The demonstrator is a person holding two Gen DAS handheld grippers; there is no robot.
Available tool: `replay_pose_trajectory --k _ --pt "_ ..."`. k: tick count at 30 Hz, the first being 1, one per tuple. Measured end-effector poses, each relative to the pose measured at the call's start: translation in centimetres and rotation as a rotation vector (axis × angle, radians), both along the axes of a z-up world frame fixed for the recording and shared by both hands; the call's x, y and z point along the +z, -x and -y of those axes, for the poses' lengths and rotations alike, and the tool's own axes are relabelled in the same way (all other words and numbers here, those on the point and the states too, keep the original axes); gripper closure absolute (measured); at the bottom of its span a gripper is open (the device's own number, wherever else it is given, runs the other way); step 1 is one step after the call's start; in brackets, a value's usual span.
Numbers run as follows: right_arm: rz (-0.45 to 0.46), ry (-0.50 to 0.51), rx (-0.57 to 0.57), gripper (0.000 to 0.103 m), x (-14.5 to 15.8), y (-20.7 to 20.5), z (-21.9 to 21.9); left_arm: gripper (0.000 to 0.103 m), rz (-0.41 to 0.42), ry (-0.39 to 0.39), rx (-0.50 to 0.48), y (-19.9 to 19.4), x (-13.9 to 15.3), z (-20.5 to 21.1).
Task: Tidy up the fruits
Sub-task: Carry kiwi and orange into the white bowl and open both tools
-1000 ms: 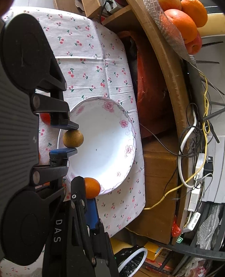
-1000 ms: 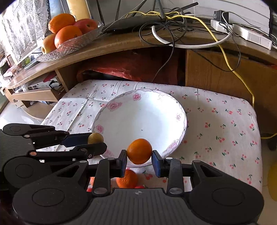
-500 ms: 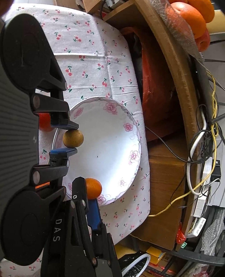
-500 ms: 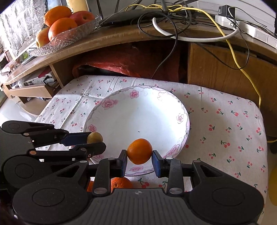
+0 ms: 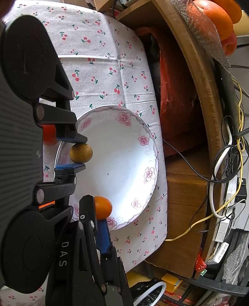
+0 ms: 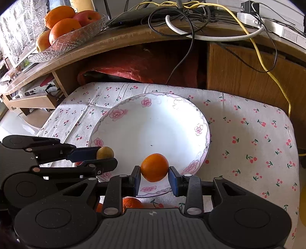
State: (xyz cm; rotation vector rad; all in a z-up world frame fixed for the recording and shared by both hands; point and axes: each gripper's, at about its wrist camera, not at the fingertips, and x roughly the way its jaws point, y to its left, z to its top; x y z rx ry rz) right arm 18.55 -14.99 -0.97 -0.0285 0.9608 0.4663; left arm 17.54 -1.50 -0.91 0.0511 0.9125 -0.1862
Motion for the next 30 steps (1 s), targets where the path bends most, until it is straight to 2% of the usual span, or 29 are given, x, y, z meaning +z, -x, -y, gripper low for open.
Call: replay_pose_trajectory --k 30 --pt "0.029 0.011 -0.005 0.07 0.18 0.28 0.39 0.071 0.004 -0.014 0.001 0.09 0.17 0.11"
